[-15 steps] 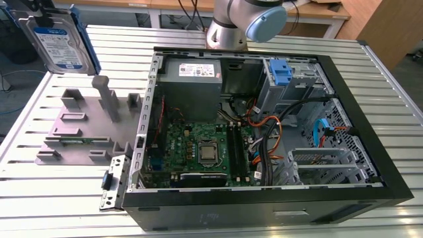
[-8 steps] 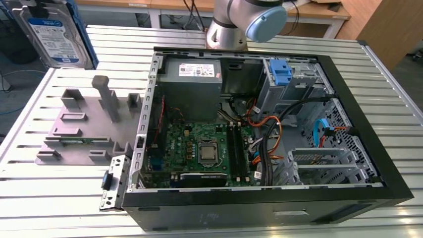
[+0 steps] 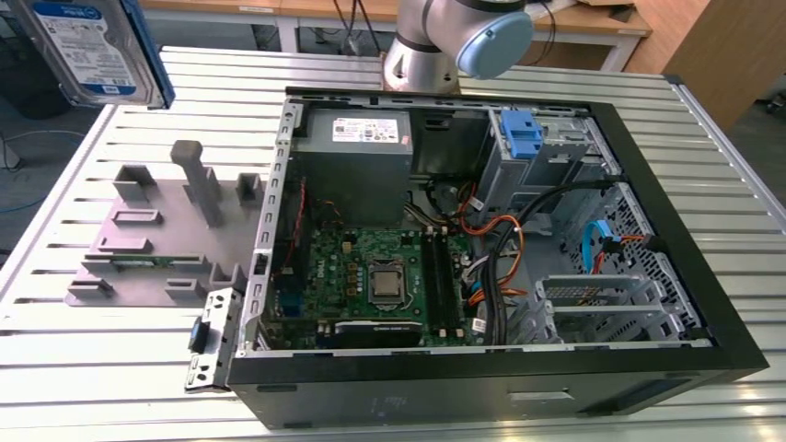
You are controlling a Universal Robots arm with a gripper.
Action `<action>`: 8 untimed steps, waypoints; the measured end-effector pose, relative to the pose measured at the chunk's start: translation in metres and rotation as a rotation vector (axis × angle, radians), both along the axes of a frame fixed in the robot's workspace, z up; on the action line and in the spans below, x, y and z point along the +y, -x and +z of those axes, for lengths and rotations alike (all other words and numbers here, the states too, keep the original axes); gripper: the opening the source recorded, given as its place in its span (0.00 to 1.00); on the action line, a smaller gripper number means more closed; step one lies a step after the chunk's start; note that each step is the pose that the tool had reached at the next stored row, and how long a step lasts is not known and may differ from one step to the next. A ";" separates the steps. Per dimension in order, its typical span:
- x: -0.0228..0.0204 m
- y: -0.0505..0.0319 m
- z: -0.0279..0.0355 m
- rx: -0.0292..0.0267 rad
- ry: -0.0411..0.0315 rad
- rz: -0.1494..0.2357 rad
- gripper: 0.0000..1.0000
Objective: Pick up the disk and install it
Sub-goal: 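Pick up the disk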
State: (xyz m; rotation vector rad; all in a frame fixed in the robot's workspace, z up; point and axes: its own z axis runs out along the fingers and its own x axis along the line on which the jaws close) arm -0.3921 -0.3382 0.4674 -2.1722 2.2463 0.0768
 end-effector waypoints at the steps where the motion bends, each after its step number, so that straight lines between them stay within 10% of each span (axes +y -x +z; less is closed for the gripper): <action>1: 0.0000 0.0000 0.0036 -0.0001 -0.0001 0.000 0.35; 8: 0.0000 0.0000 0.0257 0.0000 0.0000 0.000 0.35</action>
